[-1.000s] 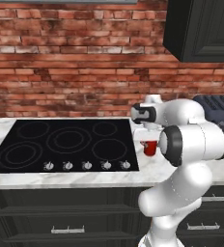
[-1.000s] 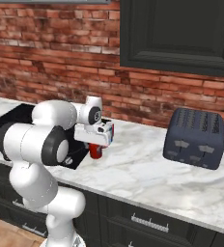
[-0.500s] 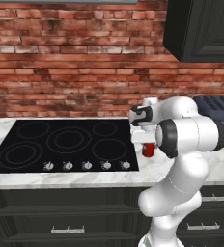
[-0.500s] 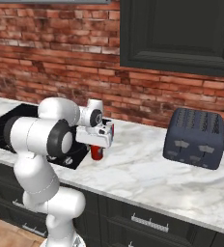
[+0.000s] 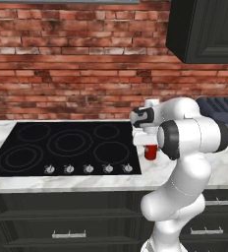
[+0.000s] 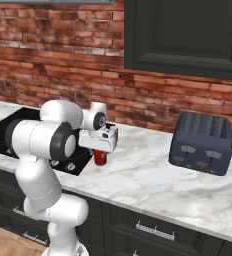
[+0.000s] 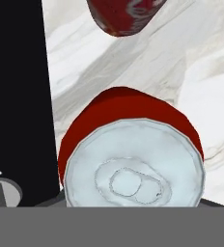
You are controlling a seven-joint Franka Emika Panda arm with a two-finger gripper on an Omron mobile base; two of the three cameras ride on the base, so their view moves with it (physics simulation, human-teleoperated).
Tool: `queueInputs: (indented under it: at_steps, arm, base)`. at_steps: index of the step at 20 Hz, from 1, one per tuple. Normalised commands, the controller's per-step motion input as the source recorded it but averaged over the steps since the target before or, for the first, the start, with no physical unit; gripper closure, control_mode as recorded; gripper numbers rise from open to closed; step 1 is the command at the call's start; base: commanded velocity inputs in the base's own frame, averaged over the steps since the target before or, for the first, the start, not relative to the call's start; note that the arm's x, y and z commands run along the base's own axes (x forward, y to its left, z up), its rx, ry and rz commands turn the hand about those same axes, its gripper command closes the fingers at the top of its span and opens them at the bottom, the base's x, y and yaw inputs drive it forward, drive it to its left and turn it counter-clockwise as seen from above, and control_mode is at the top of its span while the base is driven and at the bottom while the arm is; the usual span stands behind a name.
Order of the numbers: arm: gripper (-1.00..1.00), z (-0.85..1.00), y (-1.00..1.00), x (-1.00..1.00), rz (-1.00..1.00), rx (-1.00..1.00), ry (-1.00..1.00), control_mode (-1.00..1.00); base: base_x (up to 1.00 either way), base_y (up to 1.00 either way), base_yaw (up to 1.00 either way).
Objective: Four empty soda cans are scattered around the kitchen. Gather all the cans and cluster them next to the stove for recycling.
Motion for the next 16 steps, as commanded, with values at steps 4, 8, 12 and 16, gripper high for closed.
queueInputs:
  at_steps: [4,8,12,16]
  arm:
    - [-1.0,-0.01,0.0,0.0,0.0,0.0,0.0,-1.0]
    - [-1.0,0.0,0.0,0.0,0.0,0.0,0.0,-1.0]
    - [-1.0,0.0,0.0,0.0,0.0,0.0,0.0,-1.0]
    - [-1.0,0.05,0.0,-0.04,0.0,0.0,-0.01,-1.0]
  base:
    - [0.0,0.0,0.0]
    - [0.0,0.0,0.0]
    - [0.0,0.0,0.0]
    - [0.0,0.0,0.0]
